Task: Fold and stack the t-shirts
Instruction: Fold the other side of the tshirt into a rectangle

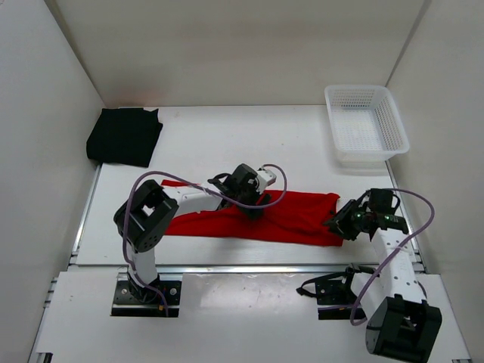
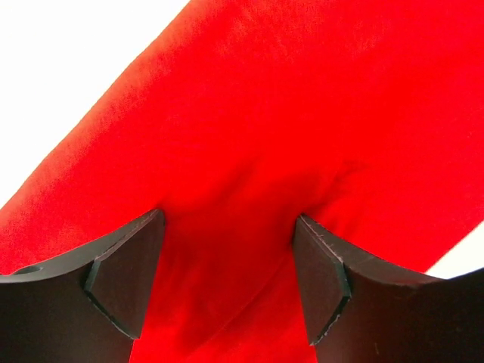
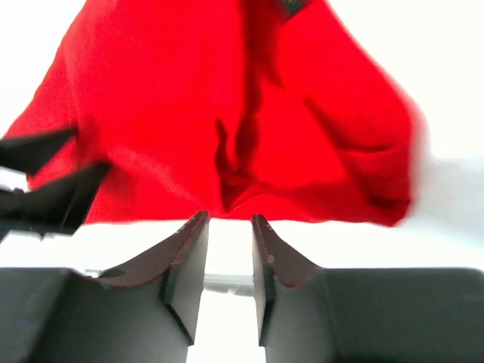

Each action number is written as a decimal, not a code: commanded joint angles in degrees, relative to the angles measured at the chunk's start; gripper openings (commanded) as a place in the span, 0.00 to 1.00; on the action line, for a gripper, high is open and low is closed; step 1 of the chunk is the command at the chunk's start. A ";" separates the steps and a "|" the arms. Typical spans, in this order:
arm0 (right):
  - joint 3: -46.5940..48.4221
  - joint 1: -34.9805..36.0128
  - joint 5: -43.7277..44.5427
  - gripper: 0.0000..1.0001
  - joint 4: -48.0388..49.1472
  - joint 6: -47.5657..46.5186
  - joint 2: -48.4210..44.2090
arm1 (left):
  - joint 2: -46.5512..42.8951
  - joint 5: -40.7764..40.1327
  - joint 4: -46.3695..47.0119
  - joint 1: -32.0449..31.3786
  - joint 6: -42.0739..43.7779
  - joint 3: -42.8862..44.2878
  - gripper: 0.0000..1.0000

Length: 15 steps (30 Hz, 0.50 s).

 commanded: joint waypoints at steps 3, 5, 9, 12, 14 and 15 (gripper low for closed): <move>2.84 -3.07 3.26 0.39 3.63 -2.80 1.53 | -7.22 5.77 -9.02 1.50 2.73 8.44 0.79; 4.07 -0.70 4.74 0.41 8.19 -4.11 4.51 | -8.81 6.14 -12.90 3.33 3.26 11.27 0.79; 6.97 1.08 3.36 0.42 13.49 -5.69 14.44 | -12.49 -3.86 -20.27 12.10 3.69 14.53 0.78; 10.05 3.35 4.31 0.41 10.70 -6.75 17.63 | -16.71 -6.52 -24.92 19.85 4.14 11.99 0.78; 10.76 4.41 3.62 0.41 9.21 -6.93 17.28 | -18.21 -8.72 -28.63 29.05 2.39 10.14 0.78; 9.71 4.41 3.44 0.42 8.41 -6.75 16.50 | -19.09 -9.16 -30.81 33.45 2.12 8.31 0.79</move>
